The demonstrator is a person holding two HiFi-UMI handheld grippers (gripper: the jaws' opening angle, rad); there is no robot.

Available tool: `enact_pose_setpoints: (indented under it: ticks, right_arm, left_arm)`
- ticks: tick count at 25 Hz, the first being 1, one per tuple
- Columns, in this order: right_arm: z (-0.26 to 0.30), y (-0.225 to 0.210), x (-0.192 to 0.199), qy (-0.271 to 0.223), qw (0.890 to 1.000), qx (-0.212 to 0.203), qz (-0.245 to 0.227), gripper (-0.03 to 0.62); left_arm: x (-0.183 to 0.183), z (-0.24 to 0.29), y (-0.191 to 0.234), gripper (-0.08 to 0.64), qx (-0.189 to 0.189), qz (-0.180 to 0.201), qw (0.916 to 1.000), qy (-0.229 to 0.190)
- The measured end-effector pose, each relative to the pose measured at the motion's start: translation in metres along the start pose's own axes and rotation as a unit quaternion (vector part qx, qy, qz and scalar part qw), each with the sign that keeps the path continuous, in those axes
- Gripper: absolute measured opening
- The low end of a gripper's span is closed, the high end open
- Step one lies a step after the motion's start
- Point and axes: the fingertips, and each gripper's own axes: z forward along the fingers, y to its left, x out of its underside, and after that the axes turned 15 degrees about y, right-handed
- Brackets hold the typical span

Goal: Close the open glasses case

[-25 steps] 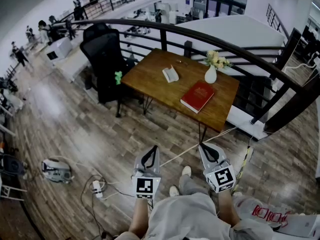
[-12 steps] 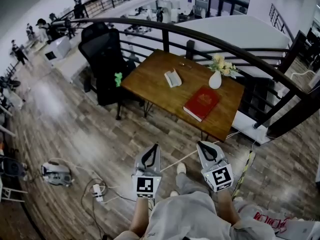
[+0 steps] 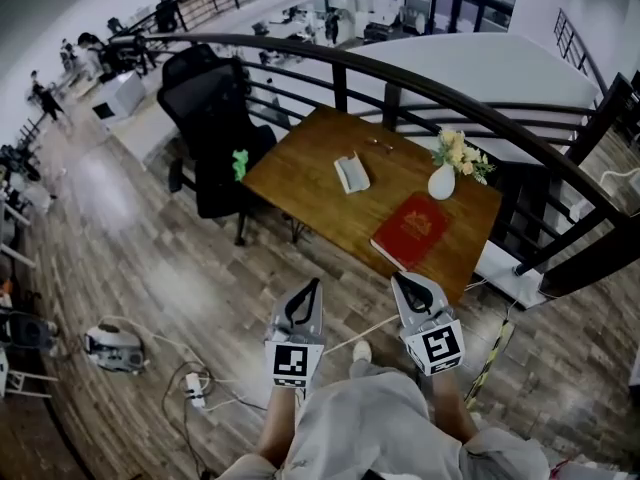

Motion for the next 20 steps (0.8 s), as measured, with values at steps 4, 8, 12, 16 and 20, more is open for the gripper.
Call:
enact_pose_setpoints:
  ticks: [4,8,12,16,20]
  right_arm:
    - [0.026,-0.029,-0.007,-0.001,1.000,-0.009,-0.001,0.003]
    - [0.048,-0.053,-0.010,0.004,1.000,-0.015,-0.001,0.003]
    - [0.067,-0.064,-0.013,0.008,1.000,-0.025,-0.001,0.003]
    - [0.085,-0.072,-0.018,0.007,0.999,-0.032,-0.005,0.003]
    - [0.106,-0.081,-0.018,0.010,0.999,-0.032,-0.002,0.003]
  left_arm:
    - [-0.013,0.035,0.008,0.020,-0.007,0.002,1.0000,0.003]
    - [-0.027,0.061,0.014,0.020,-0.008,-0.002,0.9999,-0.005]
    - [-0.024,0.081,0.022,0.020,-0.013,-0.011,0.9998,0.011]
    - [-0.031,0.099,0.031,0.020,-0.015,-0.016,0.9997,0.004]
    - [-0.029,0.122,0.041,0.020,-0.012,-0.012,0.9998,0.009]
